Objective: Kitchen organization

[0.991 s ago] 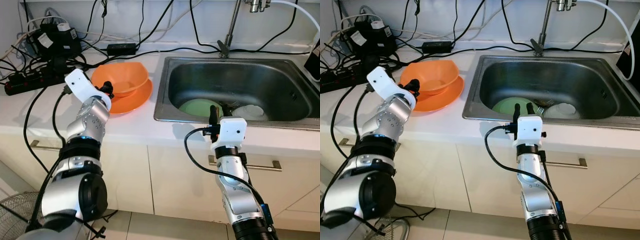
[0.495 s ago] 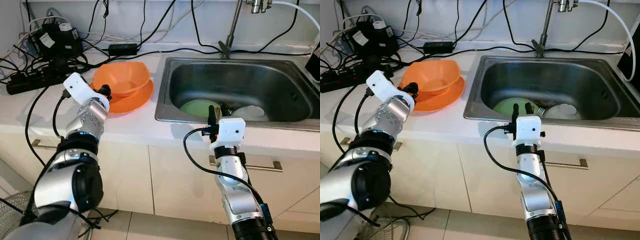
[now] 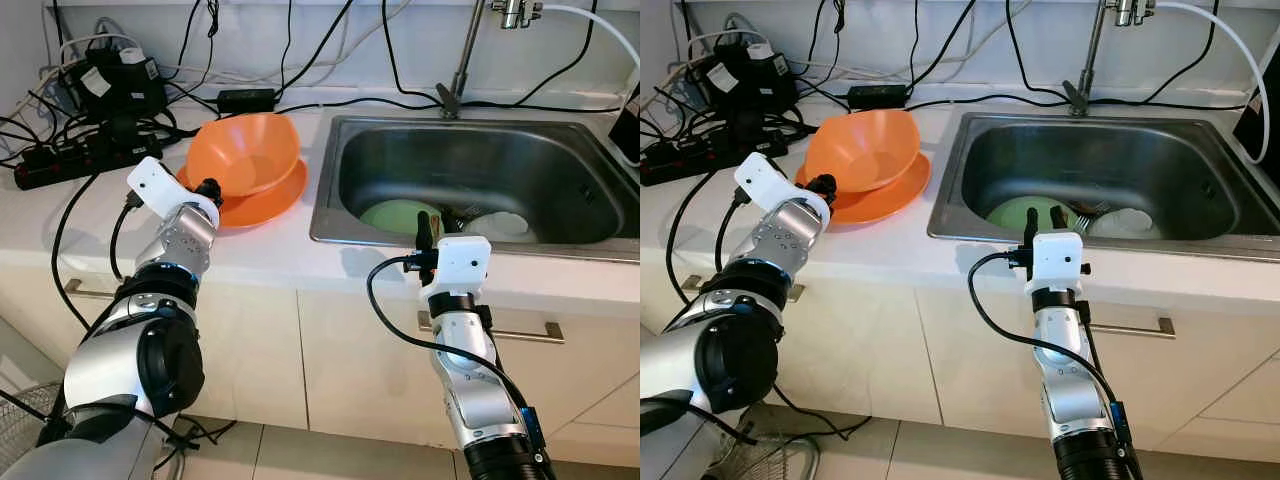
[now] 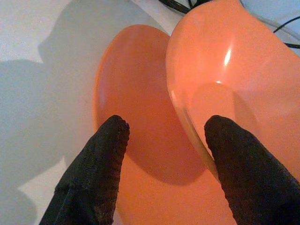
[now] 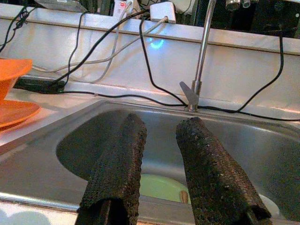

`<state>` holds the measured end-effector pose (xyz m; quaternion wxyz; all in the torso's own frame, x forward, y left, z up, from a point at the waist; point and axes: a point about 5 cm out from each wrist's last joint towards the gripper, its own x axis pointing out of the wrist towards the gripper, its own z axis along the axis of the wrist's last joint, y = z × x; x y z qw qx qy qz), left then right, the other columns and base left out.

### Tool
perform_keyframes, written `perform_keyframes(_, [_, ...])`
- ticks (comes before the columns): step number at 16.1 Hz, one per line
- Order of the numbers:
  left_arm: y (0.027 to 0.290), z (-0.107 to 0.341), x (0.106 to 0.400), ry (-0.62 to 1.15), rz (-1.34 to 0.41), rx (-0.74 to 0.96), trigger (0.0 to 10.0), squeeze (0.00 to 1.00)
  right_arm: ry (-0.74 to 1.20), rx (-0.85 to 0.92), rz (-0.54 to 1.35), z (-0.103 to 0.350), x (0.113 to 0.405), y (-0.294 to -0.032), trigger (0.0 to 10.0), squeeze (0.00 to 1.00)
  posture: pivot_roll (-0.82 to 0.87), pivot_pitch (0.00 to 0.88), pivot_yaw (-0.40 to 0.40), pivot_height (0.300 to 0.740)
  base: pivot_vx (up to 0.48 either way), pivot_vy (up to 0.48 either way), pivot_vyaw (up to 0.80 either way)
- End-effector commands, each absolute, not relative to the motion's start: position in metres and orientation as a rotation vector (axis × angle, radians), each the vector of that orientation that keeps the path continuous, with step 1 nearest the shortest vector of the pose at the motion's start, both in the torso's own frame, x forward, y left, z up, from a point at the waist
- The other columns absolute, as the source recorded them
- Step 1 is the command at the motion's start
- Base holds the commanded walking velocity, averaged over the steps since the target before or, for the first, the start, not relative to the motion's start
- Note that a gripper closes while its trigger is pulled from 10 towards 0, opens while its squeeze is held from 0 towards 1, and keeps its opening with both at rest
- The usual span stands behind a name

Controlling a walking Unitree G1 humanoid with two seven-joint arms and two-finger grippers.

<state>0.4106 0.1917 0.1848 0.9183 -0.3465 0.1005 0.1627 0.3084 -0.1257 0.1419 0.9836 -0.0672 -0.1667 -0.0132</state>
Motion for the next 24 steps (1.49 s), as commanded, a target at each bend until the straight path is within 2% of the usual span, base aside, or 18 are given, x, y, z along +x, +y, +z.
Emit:
perform_keyframes(1, [0.190, 0.179, 0.410, 0.248, 0.355, -0.726, 10.0, 0.00, -0.335, -0.126, -0.021, 0.142, 0.309, -0.124, 10.0, 0.00, 0.03, 0.007, 0.067, 0.740, 0.000, 0.000, 0.00])
perform_keyframes(7, [0.189, 0.184, 0.412, 0.210, 0.371, -0.761, 10.0, 0.00, -0.331, -0.128, -0.031, 0.142, 0.308, -0.126, 10.0, 0.00, 0.02, 0.010, 0.070, 0.740, 0.000, 0.000, 0.00])
perform_keyframes(10, [0.181, 0.191, 0.415, 0.196, 0.295, -0.722, 10.0, 0.00, -0.332, -0.127, -0.036, 0.142, 0.308, -0.126, 10.0, 0.00, 0.01, 0.010, 0.071, 0.740, 0.000, 0.000, 0.00])
perform_keyframes(11, [0.172, 0.197, 0.417, 0.184, 0.211, -0.657, 10.0, 0.00, -0.331, -0.126, -0.038, 0.142, 0.308, -0.126, 10.0, 0.00, 0.02, 0.009, 0.070, 0.740, 0.000, 0.000, 0.00])
perform_keyframes(14, [0.158, 0.202, 0.419, 0.190, 0.106, -0.503, 10.0, 0.00, -0.332, -0.124, -0.037, 0.142, 0.309, -0.125, 10.0, 0.00, 0.02, 0.007, 0.070, 0.740, 0.000, 0.000, 0.00])
perform_keyframes(22, [0.166, 0.188, 0.416, 0.260, 0.149, -0.504, 10.0, 0.00, -0.334, -0.126, -0.039, 0.142, 0.309, -0.126, 10.0, 0.00, 0.02, 0.002, 0.072, 0.740, 0.000, 0.000, 0.00])
perform_keyframes(24, [0.174, 0.188, 0.415, 0.254, 0.193, -0.524, 0.0, 0.00, -0.333, -0.125, -0.035, 0.142, 0.310, -0.125, 10.0, 0.00, 0.02, 0.001, 0.071, 0.740, 0.000, 0.000, 0.00])
